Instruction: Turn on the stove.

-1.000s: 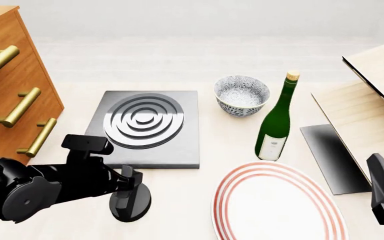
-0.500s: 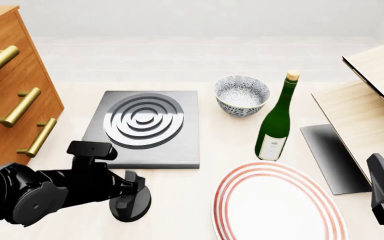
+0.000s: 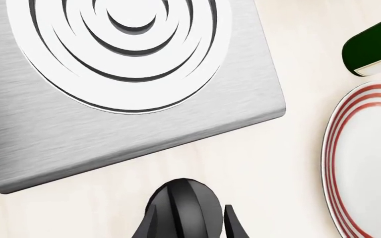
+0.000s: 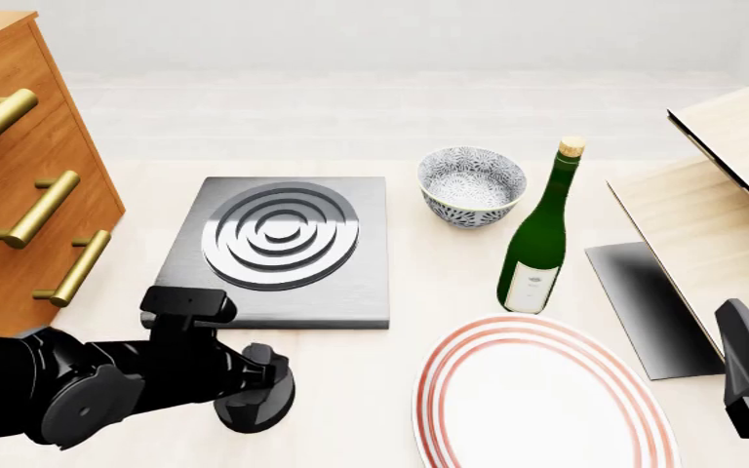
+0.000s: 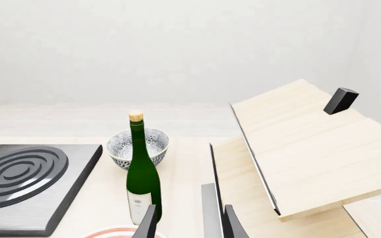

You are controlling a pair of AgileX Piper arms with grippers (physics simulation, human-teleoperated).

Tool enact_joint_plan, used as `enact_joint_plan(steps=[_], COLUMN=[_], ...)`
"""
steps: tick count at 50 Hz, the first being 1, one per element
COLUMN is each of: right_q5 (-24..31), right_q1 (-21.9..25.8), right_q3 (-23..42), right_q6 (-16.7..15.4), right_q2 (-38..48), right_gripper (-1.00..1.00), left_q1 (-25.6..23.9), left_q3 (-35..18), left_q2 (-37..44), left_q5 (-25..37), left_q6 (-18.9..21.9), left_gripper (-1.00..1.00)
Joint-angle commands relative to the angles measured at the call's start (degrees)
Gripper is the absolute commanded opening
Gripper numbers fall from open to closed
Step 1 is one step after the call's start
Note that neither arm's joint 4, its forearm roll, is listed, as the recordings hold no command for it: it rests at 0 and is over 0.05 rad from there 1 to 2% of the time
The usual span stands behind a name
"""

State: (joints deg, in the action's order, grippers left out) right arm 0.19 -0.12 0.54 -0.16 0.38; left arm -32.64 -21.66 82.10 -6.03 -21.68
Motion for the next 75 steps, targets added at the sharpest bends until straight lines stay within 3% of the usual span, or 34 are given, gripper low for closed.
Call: enact_joint_plan(steps=[1,29,75], right_q5=[0.0,0.0,0.0], right_q1=[0.0,0.0,0.0], right_q3=[0.0,0.0,0.0], right_q6=[0.0,0.0,0.0], right_q2=[0.0,0.0,0.0], right_gripper=[1.00,1.00,1.00], left_q1=[-0.5,4.5,7.3], left_q3=[0.1,0.7,2.3], left_q2=[1.4,-1.7,-6.8], left_q5=[-1.1,1.0,4.7], left_q6=[-0.4,2.4,4.1], left_gripper=[1.00,1.00,1.00])
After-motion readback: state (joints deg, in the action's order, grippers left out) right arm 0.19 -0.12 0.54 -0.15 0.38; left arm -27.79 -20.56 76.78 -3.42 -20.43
